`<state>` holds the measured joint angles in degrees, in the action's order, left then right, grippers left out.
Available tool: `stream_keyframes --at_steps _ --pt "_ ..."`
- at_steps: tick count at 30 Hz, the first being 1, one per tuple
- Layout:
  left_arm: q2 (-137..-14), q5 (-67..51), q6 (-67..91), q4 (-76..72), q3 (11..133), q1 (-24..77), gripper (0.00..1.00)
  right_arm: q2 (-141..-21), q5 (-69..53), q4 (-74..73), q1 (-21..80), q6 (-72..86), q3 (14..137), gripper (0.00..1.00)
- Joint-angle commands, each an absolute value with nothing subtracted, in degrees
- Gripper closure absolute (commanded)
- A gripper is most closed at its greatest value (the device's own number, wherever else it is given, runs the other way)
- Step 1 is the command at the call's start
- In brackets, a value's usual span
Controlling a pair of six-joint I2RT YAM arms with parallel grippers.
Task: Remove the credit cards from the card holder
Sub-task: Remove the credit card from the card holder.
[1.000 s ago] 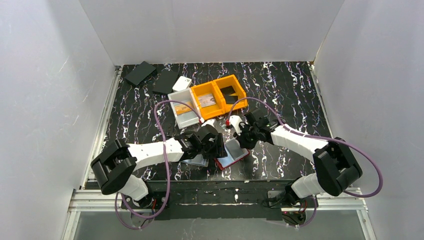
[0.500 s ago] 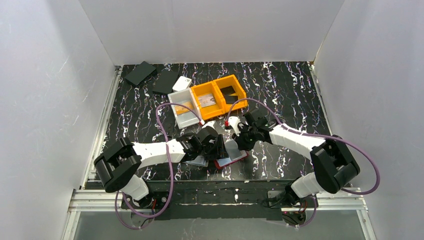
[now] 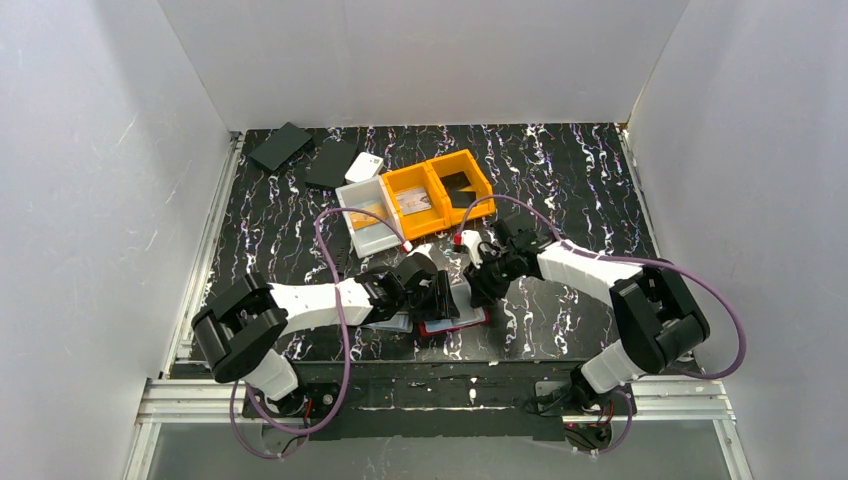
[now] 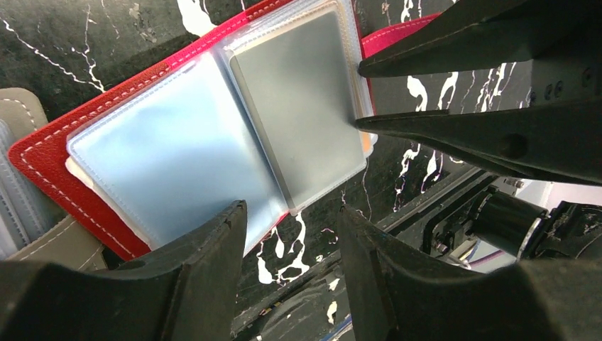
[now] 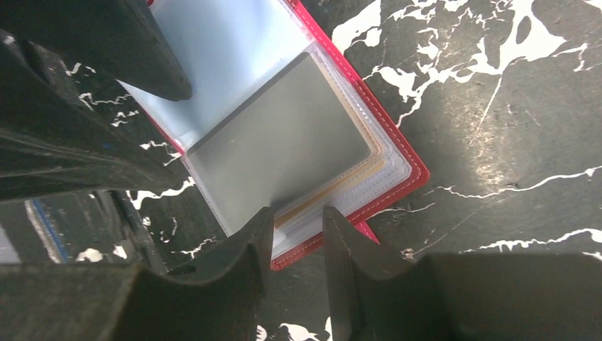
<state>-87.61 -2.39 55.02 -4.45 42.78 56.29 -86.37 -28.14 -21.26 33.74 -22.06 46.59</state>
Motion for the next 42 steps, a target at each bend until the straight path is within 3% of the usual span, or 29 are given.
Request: stream_keyframes --at_steps 1,20,35,42 --pt "-88.6 -2.2 53.7 -4.5 42.9 56.0 0.51 -88.0 -36.6 -23.7 32.0 -20.0 48.7 0.58" --pt "-91.1 -1.3 52.4 -3.2 44.1 56.0 0.53 -90.6 -53.1 -17.7 24.0 -8.0 46.5 0.58" --pt "-91.2 -1.5 52.6 -3.2 43.5 56.1 0.53 -92.1 -47.6 -17.4 24.0 -7.4 46.2 0.55" --pt "-91.1 -1.9 52.5 -3.3 43.7 56.1 0.53 -93.6 -51.6 -18.0 24.2 -7.6 46.5 0.55"
